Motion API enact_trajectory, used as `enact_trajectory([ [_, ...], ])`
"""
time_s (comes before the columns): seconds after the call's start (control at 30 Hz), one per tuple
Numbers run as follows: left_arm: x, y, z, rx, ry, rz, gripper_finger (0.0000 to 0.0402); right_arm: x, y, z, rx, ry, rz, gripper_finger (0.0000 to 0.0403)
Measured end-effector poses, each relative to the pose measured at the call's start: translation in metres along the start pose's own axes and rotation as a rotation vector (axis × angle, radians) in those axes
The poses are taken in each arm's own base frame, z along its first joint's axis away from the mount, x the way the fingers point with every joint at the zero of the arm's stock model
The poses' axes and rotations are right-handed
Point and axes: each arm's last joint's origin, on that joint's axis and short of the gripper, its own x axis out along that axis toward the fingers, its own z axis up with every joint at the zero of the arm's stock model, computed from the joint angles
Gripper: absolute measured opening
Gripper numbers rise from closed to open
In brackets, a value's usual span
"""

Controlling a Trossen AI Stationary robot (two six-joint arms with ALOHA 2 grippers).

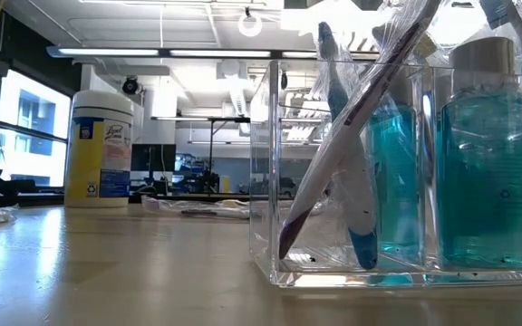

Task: Pick & Place toothbrushing station
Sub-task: Put the middle green toothbrush into the transparent bin

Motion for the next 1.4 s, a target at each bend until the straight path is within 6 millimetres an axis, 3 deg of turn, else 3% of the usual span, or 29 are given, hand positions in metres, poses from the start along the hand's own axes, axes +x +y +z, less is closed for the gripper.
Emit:
enact_trajectory([
  [0.3,-0.0008,-0.0012,0.0001,0.002,0.0,-0.003,0.0019,0.0001,-0.0004,0.0005,-0.001,-0.004,-0.004,0.0238],
  [0.83,-0.0008,-0.0014,-0.0013,0.015,0.011,-0.01,0.0019,0.003,-0.0042,-0.0006,-0.003,-0.003,-0.02,0.0029],
  [0.93,-0.001,-0.0016,-0.0029,0.019,0.025,-0.013,0.002,0.003,-0.0036,-0.0019,-0.035,0.008,-0.015,0.0015],
  [1.03,-0.0009,-0.0017,-0.003,0.02,0.026,-0.019,0.0048,0.003,-0.0038,-0.002,-0.039,0.011,-0.022,0.0017],
  [1.23,-0.001,-0.0018,-0.0027,-0.009,0.024,-0.02,0.0141,0.0029,-0.0039,-0.0018,-0.055,0.011,-0.024,0.0014],
  [1.4,-0.0009,-0.0014,-0.0027,-0.01,0.024,-0.01,0.0202,-0.0035,-0.0029,0.0034,-0.051,0.064,-0.133,0.0014],
])
